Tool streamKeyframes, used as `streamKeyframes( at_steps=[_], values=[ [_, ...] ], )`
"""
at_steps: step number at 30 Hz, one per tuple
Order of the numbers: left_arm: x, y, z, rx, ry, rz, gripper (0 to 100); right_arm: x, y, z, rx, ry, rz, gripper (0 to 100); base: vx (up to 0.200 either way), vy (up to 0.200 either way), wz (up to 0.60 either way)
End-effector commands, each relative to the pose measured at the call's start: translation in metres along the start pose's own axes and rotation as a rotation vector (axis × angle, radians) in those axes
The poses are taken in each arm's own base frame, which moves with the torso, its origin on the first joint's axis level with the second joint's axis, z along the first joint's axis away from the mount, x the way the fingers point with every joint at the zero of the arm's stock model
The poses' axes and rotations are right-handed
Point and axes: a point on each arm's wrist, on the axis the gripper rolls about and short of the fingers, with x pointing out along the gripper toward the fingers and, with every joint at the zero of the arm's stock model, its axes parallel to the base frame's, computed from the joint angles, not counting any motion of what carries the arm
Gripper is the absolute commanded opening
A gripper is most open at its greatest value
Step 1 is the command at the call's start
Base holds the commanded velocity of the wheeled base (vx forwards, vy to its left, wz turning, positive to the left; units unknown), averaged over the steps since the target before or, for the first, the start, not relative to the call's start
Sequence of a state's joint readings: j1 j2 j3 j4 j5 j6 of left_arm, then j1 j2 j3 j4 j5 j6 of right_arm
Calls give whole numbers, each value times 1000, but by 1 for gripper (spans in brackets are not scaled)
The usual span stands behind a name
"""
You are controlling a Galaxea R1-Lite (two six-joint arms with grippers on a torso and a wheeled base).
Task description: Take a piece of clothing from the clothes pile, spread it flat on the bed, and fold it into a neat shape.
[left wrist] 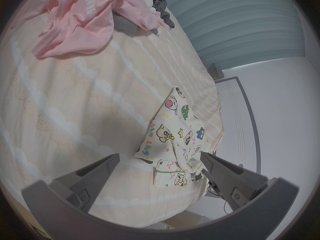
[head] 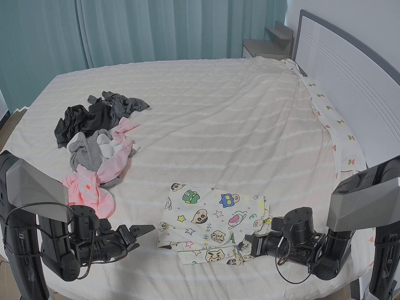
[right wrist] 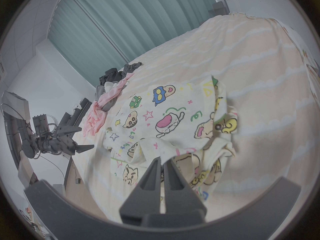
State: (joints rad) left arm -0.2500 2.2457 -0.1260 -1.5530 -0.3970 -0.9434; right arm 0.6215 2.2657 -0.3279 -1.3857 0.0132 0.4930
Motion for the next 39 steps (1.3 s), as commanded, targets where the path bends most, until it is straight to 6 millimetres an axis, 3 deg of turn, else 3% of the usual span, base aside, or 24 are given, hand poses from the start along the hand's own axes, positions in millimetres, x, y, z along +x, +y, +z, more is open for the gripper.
streamKeyframes(
  at_steps=[1,11,26,27,33,39],
  values=[
    [0,-1,1,6,-8,-12,100,-20,-7,2,18,18,22,0,0,0,0],
    [0,-1,1,6,-8,-11,100,-44,-40,-8,8,95,42,0,0,0,0],
    [0,-1,1,6,-9,-10,100,-35,-57,-18,-14,120,5,0,0,0,0],
    [0,-1,1,6,-9,-10,100,-35,-57,-18,-15,118,4,100,0,0,0],
    [0,-1,0,8,-8,-11,100,-47,-62,17,-6,-47,-3,100,0,0,0],
    [2,0,0,20,-5,-9,100,-40,-59,63,-32,-223,24,100,0,0,0]
  ],
)
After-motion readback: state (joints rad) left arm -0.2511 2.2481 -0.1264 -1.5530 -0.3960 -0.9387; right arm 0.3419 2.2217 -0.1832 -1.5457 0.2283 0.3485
